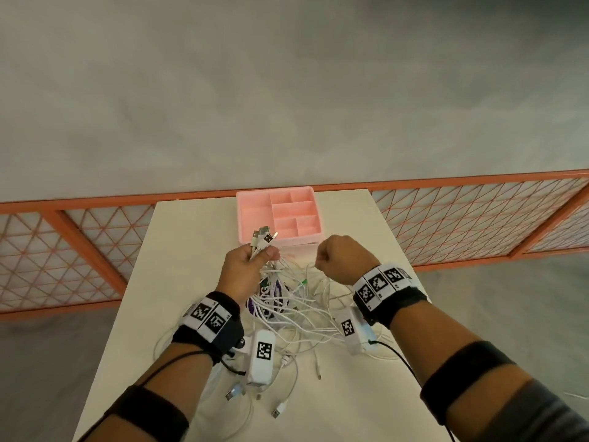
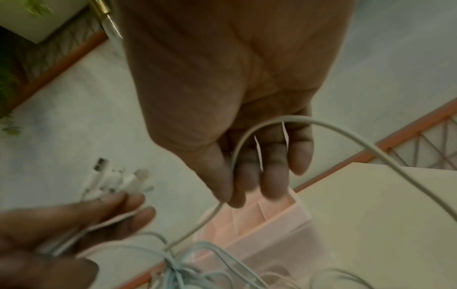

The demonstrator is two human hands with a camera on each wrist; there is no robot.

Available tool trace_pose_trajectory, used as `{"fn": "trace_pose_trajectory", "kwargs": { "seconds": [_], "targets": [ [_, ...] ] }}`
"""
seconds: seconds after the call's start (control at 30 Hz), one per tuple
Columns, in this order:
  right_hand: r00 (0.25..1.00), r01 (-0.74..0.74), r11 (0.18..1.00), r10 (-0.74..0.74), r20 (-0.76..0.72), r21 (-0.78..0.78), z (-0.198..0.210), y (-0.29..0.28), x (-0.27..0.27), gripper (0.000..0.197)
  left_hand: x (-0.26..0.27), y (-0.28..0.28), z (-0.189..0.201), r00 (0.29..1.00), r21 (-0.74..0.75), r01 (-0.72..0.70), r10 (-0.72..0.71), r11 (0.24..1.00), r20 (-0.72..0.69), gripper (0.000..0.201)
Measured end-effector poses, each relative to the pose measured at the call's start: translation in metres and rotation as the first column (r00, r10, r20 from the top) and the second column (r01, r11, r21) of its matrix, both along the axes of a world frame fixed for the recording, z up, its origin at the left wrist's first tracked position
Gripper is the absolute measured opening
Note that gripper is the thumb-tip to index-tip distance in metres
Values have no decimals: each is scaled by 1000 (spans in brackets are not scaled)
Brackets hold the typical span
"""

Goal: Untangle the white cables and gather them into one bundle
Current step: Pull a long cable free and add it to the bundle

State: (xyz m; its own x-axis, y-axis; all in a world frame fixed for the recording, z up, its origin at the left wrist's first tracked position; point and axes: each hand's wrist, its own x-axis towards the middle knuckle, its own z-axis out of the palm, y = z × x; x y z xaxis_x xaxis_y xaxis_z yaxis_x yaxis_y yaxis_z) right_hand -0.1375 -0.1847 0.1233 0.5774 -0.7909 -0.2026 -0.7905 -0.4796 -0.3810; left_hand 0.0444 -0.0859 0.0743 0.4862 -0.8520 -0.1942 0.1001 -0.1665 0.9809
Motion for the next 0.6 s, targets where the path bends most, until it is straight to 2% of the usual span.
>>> {"fn": "trace_pose_trajectory", "kwargs": {
  "seconds": [0.1, 0.3, 0.47, 0.6],
  "targets": [
    [991, 51, 997, -44, -124, 56, -20, 1, -12, 20, 2, 4, 7, 996, 9, 82, -82, 997, -48, 22],
    [979, 74, 968, -24, -205, 240, -44, 8, -26, 40, 8, 0, 18, 999, -19, 46, -46, 999, 5, 19],
    [989, 149, 952, -138, -60, 268, -55, 5, -27, 21, 1, -9, 15, 993, -30, 27, -23, 999, 119, 19],
    [990, 85, 962, -110, 84, 259, -51, 4, -25, 21, -11, -11, 5, 952, 1, 111, -107, 994, 285, 15]
  ]
}}
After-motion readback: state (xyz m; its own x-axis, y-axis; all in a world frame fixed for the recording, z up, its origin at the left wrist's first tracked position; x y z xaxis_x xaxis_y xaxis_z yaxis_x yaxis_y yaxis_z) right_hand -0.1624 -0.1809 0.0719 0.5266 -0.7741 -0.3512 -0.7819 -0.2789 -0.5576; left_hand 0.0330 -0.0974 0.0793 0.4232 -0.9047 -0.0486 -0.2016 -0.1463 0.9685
